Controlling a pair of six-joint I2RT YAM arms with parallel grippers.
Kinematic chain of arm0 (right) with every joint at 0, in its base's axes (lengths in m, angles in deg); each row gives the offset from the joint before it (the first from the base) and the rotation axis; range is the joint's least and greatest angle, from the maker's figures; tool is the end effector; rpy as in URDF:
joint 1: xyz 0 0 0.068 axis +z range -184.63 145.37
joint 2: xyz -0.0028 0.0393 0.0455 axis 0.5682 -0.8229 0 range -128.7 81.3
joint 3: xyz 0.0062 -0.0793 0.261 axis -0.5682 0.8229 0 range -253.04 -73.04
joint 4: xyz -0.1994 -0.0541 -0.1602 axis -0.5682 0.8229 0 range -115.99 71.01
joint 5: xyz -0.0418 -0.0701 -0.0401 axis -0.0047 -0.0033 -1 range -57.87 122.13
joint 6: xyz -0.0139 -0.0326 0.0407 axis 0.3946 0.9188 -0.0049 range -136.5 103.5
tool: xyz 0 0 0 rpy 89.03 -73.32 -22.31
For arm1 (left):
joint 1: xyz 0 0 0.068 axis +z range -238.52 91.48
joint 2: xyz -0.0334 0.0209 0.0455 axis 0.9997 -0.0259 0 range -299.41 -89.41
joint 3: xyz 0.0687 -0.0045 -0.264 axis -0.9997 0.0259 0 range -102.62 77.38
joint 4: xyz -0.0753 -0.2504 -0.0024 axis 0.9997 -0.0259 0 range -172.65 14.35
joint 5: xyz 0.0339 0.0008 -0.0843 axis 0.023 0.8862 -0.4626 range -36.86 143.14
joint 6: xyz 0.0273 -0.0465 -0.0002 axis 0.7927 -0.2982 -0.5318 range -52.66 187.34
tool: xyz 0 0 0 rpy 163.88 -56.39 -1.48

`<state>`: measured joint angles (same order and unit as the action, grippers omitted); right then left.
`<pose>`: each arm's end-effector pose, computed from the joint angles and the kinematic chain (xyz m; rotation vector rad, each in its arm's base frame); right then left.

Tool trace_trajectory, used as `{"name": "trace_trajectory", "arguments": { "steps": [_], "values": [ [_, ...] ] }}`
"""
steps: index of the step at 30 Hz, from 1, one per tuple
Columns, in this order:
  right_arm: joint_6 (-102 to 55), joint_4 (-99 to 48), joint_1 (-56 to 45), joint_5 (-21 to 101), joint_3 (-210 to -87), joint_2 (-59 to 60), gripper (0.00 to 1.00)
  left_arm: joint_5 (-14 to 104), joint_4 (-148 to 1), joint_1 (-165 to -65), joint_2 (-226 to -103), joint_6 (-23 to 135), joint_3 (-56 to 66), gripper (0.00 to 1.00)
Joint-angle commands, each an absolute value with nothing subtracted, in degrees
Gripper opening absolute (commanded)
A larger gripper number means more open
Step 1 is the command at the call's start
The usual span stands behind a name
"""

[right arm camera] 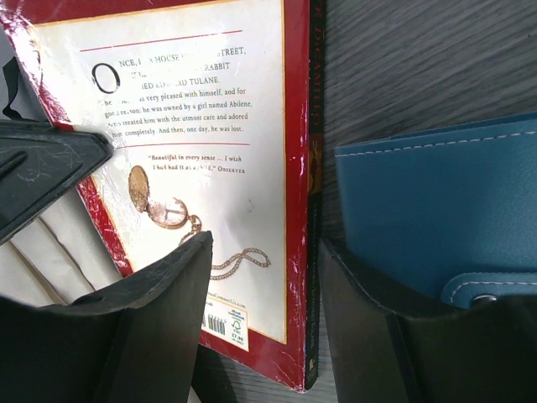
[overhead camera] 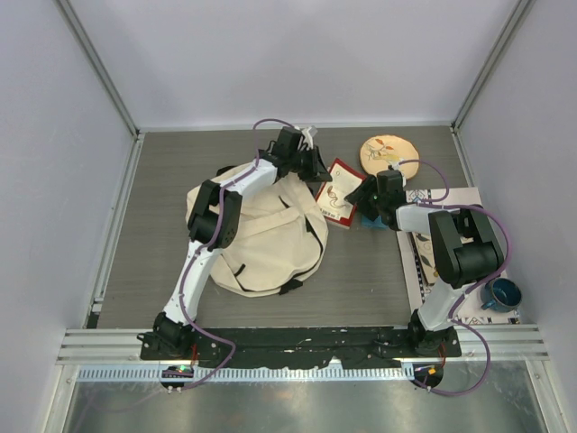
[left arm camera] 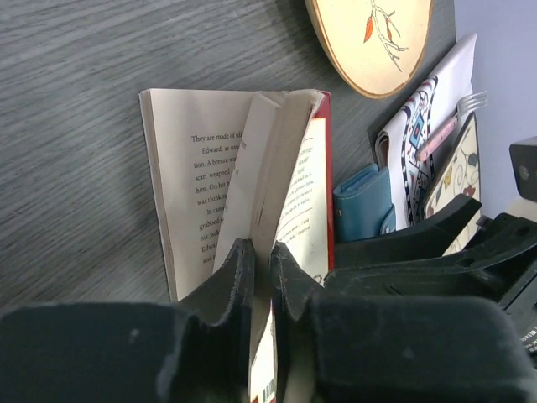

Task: Pack the student bag
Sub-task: Pick up the book from the center of the board.

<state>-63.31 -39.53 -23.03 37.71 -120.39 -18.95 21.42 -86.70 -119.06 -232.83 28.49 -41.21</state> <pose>0.3395 0.0732 0.1447 0.6556 2.2439 0.6387 0.4763 -0.3027 0.1613 0.1713 2.3863 -1.2415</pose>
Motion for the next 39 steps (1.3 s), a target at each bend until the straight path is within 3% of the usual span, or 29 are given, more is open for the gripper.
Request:
{"name": "trace_trajectory", "arguments": {
  "steps": [1, 7, 15, 27, 39],
  "values": [
    [-63.3, -41.0, -22.9, 39.2, -121.5, -19.0, 0.59, 17.2, -87.2, -120.9, -232.4, 26.9, -40.7, 0.03],
    [-63.1, -43.0, -22.9, 41.1, -120.1, -12.8, 0.68, 17.9, -85.8, -120.9, -229.1, 26.4, -40.8, 0.00],
    [-61.0, -34.1, -23.1, 34.8, -118.0, 6.6, 0.81, 14.0, -79.8, -120.9, -217.7, 22.4, -38.6, 0.00],
    [-59.3, -18.5, -23.7, 32.4, -112.5, 33.0, 0.88, 10.3, -63.4, -121.8, -199.1, 14.1, -20.3, 0.00],
    [-61.1, -24.3, -23.6, 51.5, -110.7, 40.4, 0.89, 7.5, -50.5, -122.4, -187.5, 8.9, -4.6, 0.00]
  ]
}}
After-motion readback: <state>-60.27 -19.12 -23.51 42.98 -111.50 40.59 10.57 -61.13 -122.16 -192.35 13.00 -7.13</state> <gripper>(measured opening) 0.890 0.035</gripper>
